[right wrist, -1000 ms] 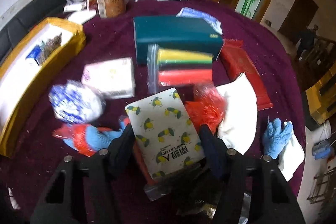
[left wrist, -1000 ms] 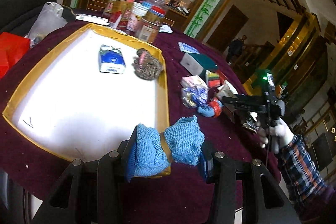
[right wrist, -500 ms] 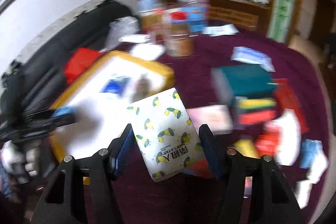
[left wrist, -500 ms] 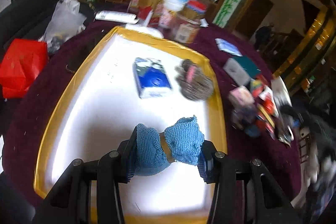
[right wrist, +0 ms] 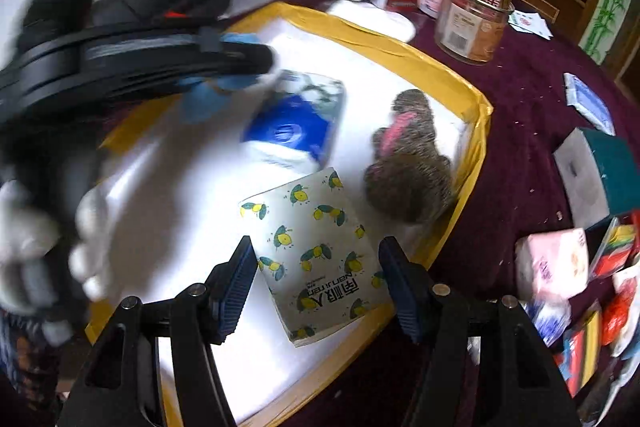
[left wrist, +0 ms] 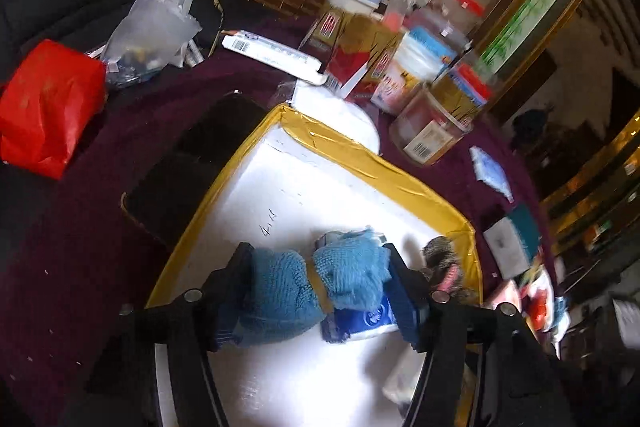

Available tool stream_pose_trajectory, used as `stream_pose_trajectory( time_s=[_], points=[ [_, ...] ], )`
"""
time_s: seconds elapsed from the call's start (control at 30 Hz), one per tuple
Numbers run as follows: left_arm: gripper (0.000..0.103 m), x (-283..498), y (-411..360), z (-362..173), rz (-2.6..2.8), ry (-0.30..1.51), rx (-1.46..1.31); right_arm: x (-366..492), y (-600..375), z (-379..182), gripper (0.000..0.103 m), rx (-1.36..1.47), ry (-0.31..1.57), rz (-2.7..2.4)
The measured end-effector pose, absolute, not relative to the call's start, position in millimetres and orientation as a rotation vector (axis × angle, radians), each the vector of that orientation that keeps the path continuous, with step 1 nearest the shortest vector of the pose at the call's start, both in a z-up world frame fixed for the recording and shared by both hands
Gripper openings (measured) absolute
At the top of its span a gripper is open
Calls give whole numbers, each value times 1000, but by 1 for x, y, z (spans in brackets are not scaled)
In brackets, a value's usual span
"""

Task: Organize soft objects
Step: 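Carry gloves into tray with left tool while right tool places lemon-print tissue pack, then grasp the blue-and-white Vinda bag with the left tool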

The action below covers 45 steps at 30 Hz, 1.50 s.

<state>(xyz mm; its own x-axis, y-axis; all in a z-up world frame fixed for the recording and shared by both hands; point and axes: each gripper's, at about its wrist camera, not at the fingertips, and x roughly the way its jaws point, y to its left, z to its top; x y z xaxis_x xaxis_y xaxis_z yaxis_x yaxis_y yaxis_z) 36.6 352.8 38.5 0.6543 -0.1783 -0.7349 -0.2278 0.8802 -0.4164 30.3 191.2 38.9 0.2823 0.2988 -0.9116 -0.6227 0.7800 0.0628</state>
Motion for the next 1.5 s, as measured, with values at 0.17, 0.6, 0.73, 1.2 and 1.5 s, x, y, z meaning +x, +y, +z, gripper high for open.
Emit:
stream_pose_trajectory(
  time_s=[0.17, 0.6, 0.73, 1.2, 1.5],
  points=[
    [72, 24, 345, 23, 5, 913, -562, 55, 208, 29, 62, -421, 1097, 530],
    [76, 21, 361, 26, 4, 885, -714, 77, 189, 56, 78, -260, 1007, 528],
    [81, 2, 356, 38, 0, 873, -716, 61, 142, 90, 79, -123, 965, 548],
    [96, -38, 201, 89, -284, 892, -410, 2, -109, 83, 84, 163, 831, 207],
    [96, -14, 109, 66, -258, 936, -59, -17, -167, 45, 84, 225, 756, 120]
  ],
)
